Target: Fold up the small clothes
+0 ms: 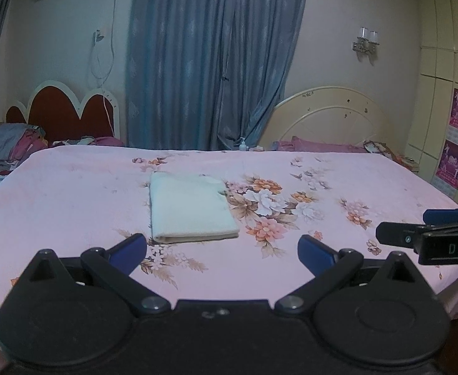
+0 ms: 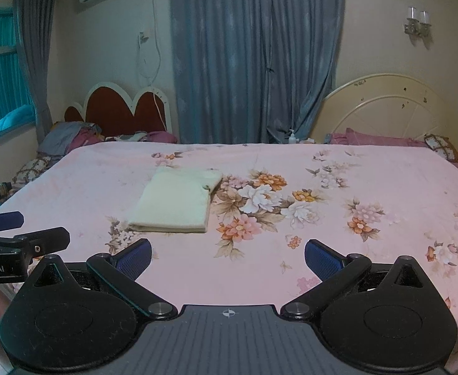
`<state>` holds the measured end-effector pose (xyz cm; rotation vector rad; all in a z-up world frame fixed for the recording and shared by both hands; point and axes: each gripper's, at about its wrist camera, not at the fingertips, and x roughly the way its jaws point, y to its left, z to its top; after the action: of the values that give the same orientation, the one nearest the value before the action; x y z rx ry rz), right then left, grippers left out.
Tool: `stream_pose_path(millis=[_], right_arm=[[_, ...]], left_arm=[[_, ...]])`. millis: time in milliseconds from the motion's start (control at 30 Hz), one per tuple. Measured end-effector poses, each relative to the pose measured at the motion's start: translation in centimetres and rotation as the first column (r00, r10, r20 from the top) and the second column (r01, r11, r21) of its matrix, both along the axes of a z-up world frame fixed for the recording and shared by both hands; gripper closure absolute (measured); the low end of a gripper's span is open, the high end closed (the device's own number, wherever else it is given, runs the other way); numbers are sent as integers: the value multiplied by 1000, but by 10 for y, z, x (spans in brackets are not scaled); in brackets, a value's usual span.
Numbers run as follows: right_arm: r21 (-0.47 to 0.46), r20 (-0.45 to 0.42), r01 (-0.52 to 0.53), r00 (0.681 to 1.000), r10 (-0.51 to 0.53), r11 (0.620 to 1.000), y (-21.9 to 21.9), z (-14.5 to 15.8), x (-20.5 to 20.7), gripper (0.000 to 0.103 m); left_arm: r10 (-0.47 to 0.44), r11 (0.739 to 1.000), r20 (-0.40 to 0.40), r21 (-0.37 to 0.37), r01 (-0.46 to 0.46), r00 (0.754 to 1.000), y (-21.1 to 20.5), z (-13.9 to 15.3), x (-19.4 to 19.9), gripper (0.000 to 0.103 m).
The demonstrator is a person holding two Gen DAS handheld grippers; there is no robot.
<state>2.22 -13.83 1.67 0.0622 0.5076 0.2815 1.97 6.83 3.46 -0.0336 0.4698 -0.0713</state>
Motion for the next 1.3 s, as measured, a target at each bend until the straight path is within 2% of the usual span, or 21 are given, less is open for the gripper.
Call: stream_pose_path(millis=[1300], right_arm=[[6,13,-21,1000,21,1000,-2,8,6,0]], left_arm=[[-14,1000,21,12,14,1000,8,8,11,1]])
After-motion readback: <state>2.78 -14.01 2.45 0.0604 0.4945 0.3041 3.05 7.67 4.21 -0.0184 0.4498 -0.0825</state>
